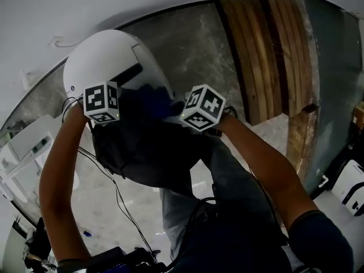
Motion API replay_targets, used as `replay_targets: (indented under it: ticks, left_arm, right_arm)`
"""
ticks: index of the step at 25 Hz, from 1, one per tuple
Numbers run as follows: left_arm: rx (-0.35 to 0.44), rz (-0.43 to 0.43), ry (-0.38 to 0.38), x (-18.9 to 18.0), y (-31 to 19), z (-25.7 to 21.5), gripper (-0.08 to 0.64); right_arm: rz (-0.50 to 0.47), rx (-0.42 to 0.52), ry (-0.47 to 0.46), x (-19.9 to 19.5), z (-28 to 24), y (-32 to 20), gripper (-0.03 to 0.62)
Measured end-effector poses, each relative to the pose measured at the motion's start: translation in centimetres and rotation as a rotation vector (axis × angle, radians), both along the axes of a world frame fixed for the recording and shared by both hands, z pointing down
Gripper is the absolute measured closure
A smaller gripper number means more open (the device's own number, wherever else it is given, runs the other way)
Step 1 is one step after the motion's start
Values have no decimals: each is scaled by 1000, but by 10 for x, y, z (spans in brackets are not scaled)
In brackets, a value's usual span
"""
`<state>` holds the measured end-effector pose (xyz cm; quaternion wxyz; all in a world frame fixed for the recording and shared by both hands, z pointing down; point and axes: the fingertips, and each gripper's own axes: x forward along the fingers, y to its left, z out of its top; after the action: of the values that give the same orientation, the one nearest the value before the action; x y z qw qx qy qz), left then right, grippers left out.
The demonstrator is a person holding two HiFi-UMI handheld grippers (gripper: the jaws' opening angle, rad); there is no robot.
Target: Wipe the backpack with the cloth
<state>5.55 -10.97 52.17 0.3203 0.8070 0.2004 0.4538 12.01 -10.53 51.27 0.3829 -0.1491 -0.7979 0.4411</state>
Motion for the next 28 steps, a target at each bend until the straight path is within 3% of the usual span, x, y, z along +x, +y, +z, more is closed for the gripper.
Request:
replay_targets:
  ticks: [2, 3, 4, 7, 10, 12, 15, 17, 20, 22, 24, 26, 28]
  left_arm:
    - [-5, 13, 15, 2, 0, -5, 428]
    - [-8, 20, 14, 1, 1, -7, 428]
    - [-8, 25, 11, 0, 2, -8, 428]
    - [5, 13, -1, -5, 6, -7, 428]
    - [1, -32, -18, -14, 15, -1, 426]
    - [9, -71, -12, -19, 20, 0, 426]
    - [32, -136, -8, -32, 22, 2, 426]
    - [49, -192, -10, -44, 24, 2, 426]
    - [81, -288, -16, -64, 22, 3, 426]
    - [94, -355, -29, -80, 19, 6, 426]
    - [107, -425, -41, -98, 15, 9, 426]
    - [136, -494, -48, -115, 11, 10, 426]
    - [152, -551, -50, -127, 14, 11, 425]
  right_arm:
    - [38, -320, -54, 35, -19, 25, 561]
    - [95, -443, -114, 31, -31, 28, 561]
    - [157, -495, -171, 14, -37, 22, 561]
    - [235, -420, -240, -63, -28, -29, 561]
    - [136, -435, -203, -89, -21, -36, 561]
    - [103, -466, -160, -53, -15, -18, 561]
    - [146, -457, 9, 48, 22, 22, 561]
    - [257, -504, 90, 100, 37, 47, 561]
    - [507, -522, 67, 124, 29, 45, 561]
    - [556, -475, 34, 120, 16, 44, 561]
    - [483, -391, 38, 108, 7, 68, 561]
    - [414, -245, 37, 89, 6, 100, 561]
    - [330, -89, -22, 57, -9, 132, 561]
